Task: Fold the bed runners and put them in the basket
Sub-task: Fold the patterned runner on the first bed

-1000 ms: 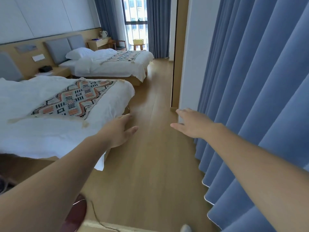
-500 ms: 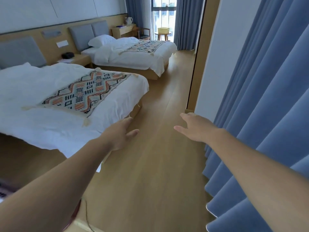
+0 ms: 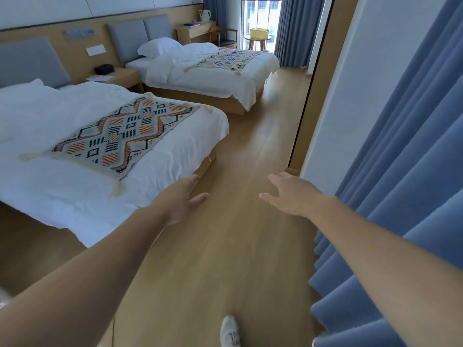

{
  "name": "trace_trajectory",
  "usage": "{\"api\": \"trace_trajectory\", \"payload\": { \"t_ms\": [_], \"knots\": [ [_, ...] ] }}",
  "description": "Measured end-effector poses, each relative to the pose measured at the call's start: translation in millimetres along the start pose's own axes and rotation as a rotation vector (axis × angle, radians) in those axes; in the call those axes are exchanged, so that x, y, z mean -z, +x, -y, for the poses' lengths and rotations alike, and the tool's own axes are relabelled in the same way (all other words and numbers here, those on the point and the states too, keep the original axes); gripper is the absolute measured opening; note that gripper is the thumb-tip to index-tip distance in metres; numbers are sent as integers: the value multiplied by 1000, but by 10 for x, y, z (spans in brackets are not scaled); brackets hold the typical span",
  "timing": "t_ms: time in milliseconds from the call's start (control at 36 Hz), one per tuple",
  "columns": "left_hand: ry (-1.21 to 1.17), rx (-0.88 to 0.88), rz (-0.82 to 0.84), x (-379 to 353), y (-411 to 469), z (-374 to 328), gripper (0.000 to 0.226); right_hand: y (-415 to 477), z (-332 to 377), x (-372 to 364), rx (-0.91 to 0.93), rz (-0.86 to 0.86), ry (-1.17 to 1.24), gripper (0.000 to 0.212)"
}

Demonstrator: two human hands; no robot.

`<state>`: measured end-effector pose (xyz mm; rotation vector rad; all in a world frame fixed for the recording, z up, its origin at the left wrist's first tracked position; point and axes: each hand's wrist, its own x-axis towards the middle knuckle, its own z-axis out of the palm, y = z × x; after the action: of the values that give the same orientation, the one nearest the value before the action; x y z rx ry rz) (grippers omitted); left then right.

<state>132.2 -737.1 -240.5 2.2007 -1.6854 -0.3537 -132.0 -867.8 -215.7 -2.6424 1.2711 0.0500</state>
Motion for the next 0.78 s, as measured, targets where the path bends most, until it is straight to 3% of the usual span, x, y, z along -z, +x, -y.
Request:
{"api": "trace_trajectory", "payload": {
  "t_ms": [389, 778],
  "knots": [
    [7, 40, 39, 62, 2135, 162, 69, 1998, -636, 302, 18, 27, -22, 68],
    [-57, 270, -1, -284, 3739, 96, 67, 4072, -1511, 531, 179, 66, -50, 59]
  ]
}}
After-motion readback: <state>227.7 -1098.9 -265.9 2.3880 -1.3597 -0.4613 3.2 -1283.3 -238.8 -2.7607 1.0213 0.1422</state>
